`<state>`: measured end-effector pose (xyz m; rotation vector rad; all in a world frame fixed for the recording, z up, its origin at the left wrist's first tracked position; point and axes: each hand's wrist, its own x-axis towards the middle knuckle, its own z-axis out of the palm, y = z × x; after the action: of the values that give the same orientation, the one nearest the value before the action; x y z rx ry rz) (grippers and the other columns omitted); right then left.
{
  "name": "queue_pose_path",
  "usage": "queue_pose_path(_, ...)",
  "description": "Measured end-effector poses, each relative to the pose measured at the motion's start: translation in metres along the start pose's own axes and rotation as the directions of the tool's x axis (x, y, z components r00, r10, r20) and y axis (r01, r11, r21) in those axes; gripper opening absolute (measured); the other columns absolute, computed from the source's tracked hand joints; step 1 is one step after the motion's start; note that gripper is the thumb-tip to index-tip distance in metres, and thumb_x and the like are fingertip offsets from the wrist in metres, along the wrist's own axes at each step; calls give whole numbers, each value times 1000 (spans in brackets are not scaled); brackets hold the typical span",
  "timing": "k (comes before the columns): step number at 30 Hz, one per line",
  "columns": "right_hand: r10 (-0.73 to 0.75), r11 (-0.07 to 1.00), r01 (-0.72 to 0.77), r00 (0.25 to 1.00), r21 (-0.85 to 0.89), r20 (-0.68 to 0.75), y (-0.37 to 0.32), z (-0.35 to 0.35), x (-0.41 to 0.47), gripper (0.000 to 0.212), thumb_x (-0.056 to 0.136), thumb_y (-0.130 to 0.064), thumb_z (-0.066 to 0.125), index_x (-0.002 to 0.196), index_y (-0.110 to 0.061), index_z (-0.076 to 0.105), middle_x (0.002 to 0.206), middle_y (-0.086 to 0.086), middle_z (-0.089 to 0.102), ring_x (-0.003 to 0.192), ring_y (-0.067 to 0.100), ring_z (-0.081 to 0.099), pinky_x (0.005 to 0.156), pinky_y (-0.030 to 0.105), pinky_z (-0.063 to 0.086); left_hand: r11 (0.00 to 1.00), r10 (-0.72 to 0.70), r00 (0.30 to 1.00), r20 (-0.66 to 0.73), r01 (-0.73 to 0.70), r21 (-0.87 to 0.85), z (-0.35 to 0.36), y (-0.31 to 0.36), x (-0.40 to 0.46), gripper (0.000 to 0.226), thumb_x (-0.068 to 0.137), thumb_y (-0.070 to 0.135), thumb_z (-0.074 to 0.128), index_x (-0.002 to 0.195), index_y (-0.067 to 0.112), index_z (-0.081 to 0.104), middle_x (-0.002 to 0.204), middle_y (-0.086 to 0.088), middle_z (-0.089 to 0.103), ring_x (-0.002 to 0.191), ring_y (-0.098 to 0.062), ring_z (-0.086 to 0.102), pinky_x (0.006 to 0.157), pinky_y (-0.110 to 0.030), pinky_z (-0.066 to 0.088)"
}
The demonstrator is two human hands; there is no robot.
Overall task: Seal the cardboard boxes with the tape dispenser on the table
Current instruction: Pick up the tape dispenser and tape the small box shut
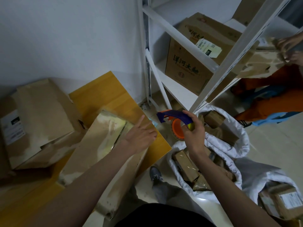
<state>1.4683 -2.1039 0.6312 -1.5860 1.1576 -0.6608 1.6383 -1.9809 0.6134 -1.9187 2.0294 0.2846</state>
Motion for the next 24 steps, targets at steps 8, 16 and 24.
queue_pose_path(8, 44, 998, -43, 999, 52, -16, -3, -1, -5, 53, 90, -3, 64, 126, -42, 60, 125, -3, 59, 115, 11, 55, 100, 40, 50, 898, -253, 899, -357, 81, -432, 17, -26, -18, 33, 99, 28, 59, 132, 23, 63, 127, 2, 68, 125, -20, 57, 115, -37, 26)
queue_pose_path(16, 72, 991, -71, 997, 112, -1, -13, 13, -19, 48, 92, -3, 65, 129, -33, 62, 129, -6, 59, 115, 5, 55, 97, 32, 53, 875, -241, 964, -115, 165, -455, 28, -53, -20, 39, 103, 44, 49, 134, 25, 62, 133, 5, 64, 123, -18, 56, 110, -33, 27)
queue_pose_path(24, 58, 986, -61, 998, 156, 18, -30, 26, -34, 43, 96, -6, 63, 128, -34, 60, 119, -21, 61, 115, 3, 56, 103, 42, 50, 748, -372, 928, -1, 299, -593, 13, -105, -41, 70, 81, 76, 42, 124, 30, 71, 131, -4, 67, 121, -26, 62, 101, -45, 48)
